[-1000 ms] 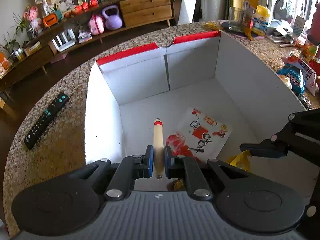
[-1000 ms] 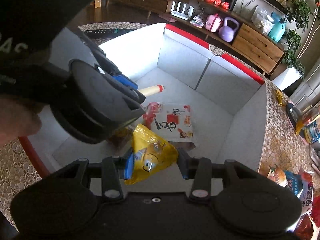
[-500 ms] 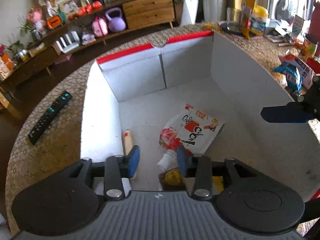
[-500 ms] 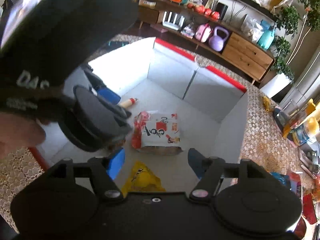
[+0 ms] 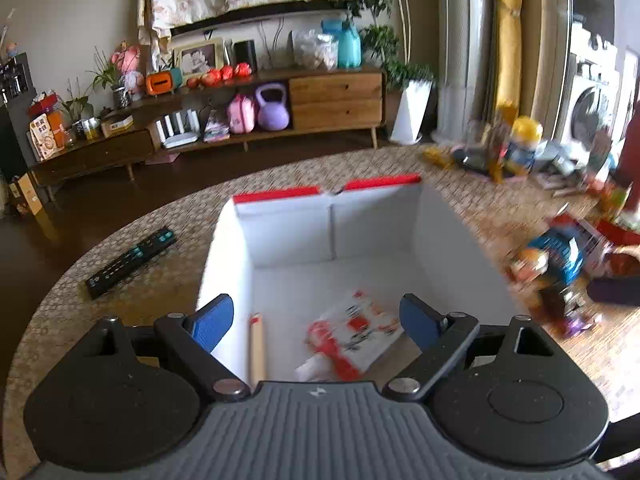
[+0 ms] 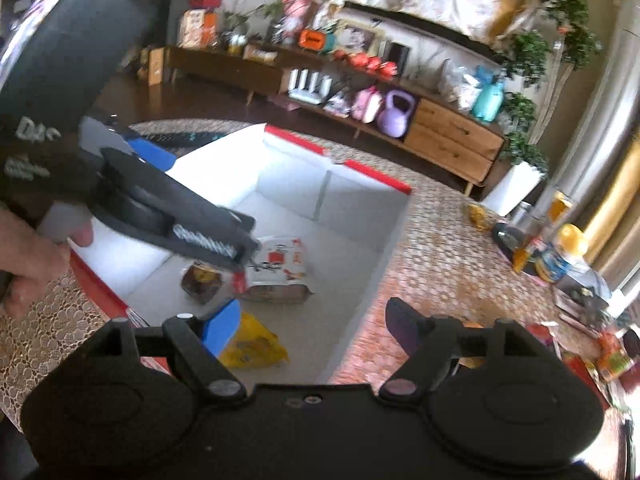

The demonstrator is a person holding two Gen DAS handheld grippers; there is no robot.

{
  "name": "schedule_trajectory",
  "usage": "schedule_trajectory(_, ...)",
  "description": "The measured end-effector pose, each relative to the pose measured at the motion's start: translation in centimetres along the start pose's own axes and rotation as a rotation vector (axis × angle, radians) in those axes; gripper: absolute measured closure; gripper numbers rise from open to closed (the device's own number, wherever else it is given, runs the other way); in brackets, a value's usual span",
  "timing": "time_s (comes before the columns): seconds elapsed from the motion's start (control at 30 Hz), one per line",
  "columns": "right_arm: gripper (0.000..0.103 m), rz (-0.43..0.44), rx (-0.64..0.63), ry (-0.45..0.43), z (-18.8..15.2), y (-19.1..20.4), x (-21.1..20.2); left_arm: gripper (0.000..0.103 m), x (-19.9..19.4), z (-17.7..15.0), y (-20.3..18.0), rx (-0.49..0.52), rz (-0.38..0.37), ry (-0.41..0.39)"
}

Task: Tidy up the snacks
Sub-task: 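Move both open tools from the box back over the remaining snacks, then grasp the dark red chips bag with the right tool while the left tool grasps the black packet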

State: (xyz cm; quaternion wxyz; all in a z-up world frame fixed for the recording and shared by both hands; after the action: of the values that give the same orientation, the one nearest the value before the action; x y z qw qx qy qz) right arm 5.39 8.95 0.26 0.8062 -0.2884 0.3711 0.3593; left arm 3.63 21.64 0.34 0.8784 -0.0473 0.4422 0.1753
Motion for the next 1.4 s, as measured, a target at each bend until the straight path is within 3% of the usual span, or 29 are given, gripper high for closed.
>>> schedule_trajectory(0.2,0.022,-0.028,0.128,-0.034,-2.7,-4.2,-1.7,0.012,-1.2,0.4,-3.2,0.011,-0.069,-0.051)
schedule_trajectory(0.53,0.02,-0.081,0.335,-0.071,-8.1,-10.5,-3.0,0.012,-1.3,0.1,-9.4,0.07,-0.171,-0.059)
schedule_trajectory(1.07,0.019,-0.162,0.508,-0.017,-15.3,-17.2,-1.5,0.012,0.1,0.6,-18.3,0.196,-0.244,-0.027)
schedule_trajectory(1.4,0.019,-0.196,0.568,-0.002,-17.8,-20.9,-0.3,0.012,3.4,0.6,-23.4,0.249,-0.249,0.046)
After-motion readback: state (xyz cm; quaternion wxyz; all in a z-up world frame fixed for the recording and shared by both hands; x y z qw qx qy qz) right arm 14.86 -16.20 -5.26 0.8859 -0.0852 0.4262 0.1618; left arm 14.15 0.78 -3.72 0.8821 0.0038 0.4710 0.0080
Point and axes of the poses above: each gripper's, at about its wrist camera, not at the fingertips, and x roughly the way its jaws point, y to its left, z to its top, the point moved 4 cm from there along x, roughly the way its jaws point, and after that the axes turned 13 degrees about y, right-handed, at the moved point
